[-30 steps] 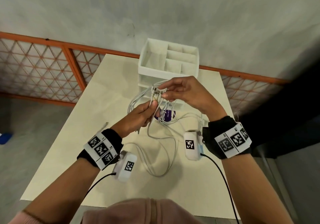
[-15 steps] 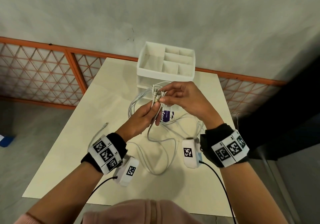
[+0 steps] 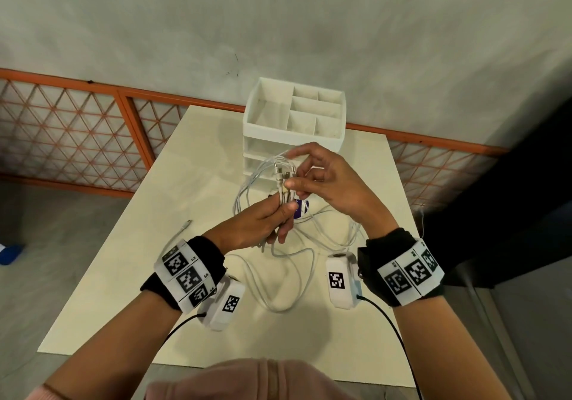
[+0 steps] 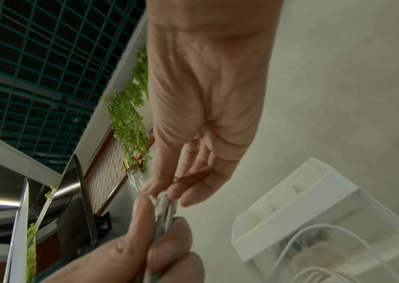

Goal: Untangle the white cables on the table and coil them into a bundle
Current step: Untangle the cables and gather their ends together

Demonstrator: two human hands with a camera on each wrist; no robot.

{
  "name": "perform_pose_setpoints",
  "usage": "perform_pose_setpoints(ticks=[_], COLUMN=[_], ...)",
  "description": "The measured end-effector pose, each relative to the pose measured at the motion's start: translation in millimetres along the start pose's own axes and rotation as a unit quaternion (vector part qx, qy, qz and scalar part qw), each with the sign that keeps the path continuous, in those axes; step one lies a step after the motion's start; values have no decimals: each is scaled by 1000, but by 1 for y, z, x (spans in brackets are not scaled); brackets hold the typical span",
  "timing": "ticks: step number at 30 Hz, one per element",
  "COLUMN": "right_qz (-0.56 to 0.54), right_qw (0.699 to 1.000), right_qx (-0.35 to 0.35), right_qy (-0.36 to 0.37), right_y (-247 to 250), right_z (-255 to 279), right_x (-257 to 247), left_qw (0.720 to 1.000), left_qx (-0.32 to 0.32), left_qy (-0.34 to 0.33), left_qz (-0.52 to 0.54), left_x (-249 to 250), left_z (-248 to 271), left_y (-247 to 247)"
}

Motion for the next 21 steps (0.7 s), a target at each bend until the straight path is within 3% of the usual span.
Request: perform_pose_setpoints(ticks=[6,21], right_qz=[77,77], right_qw=[993,995], right_qx=[-81,-45], right_qy=[26,39], right_y=[-6,0], right_z=[1,-1], right_x=[-4,-2], left_qw=[1000,999], left_qx=[-11,-26], left_qy=[-1,16], left_qz=[2,28], left_x=[3,4], left_z=[2,-2], left_y=[-4,0])
Point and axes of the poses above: each hand's wrist, its own z-axis away from the middle knuckle, its own y-axis out of the back of the hand, x = y × z, the point moved 7 cm from there along -z, towards the middle knuckle, and after that the axes turned 3 degrees about -y, right-handed, at the moved point
